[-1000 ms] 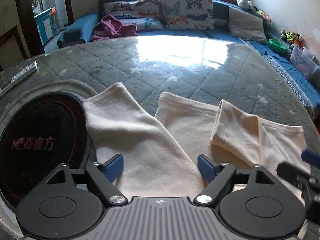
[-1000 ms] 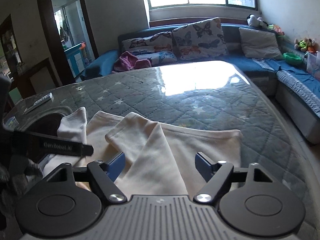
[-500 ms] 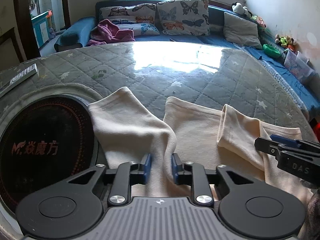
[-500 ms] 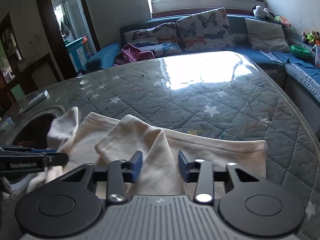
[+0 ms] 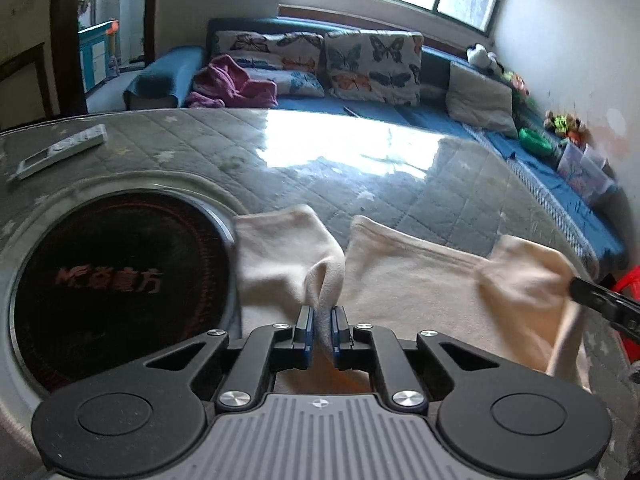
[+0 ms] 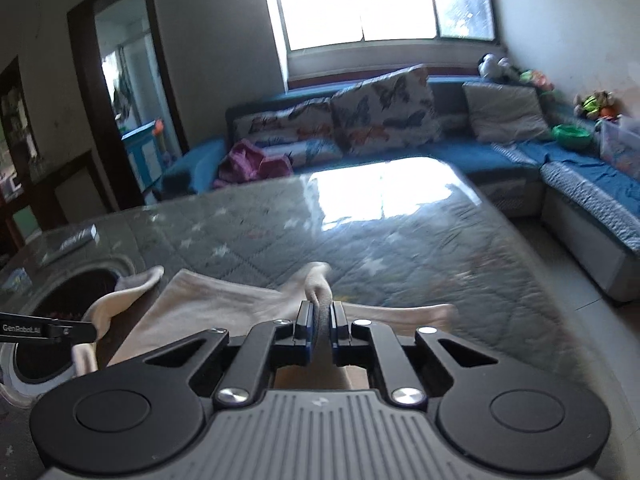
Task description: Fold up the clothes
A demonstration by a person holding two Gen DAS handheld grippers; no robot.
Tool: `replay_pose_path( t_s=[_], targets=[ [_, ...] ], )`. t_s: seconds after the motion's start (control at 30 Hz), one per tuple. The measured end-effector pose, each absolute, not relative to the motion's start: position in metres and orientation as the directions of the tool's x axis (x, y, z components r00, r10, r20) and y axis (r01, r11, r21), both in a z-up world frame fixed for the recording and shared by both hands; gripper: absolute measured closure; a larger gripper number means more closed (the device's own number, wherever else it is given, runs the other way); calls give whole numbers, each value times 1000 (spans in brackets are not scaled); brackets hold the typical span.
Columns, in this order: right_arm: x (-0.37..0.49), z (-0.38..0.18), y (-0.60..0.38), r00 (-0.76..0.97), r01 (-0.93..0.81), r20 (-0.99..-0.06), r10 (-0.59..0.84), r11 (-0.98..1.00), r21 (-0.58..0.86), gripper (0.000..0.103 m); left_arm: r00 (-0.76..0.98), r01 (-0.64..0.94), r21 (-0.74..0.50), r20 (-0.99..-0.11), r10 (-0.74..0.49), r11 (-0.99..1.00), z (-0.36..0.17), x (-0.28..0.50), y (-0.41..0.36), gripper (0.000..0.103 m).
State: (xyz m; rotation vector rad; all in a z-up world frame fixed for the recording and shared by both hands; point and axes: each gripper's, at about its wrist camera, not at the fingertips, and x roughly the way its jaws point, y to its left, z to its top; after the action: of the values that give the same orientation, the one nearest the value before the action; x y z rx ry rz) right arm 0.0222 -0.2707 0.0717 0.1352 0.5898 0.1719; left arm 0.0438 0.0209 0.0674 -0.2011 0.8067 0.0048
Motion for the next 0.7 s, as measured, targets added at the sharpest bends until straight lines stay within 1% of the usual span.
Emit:
replay_pose_path(
  t_s=[0.17, 0.33, 0.47, 0.57, 0.7],
  targets=[
    [-19, 84, -295, 861, -54, -493, 125, 986, 157, 96, 720, -99, -202, -691, -70, 974, 80, 17, 42, 93],
    [-58, 87, -319, 881, 28, -471, 49, 987, 155, 96, 738, -108, -212, -672, -65, 971, 86, -14, 62, 93],
    [-84, 85, -335, 886, 87, -463, -1, 983, 164, 96, 740, -119, -210, -670, -54, 970, 87, -37, 75, 93],
    [-102, 81, -348, 887, 138, -459, -41, 974, 181, 96, 741, -134, -204, -671, -39, 970, 87, -54, 85, 96],
    [-120, 70, -361, 873, 210, -478, -97, 959, 190, 96, 730, -165, -183, -684, -5, 969, 82, -68, 101, 98]
  ],
)
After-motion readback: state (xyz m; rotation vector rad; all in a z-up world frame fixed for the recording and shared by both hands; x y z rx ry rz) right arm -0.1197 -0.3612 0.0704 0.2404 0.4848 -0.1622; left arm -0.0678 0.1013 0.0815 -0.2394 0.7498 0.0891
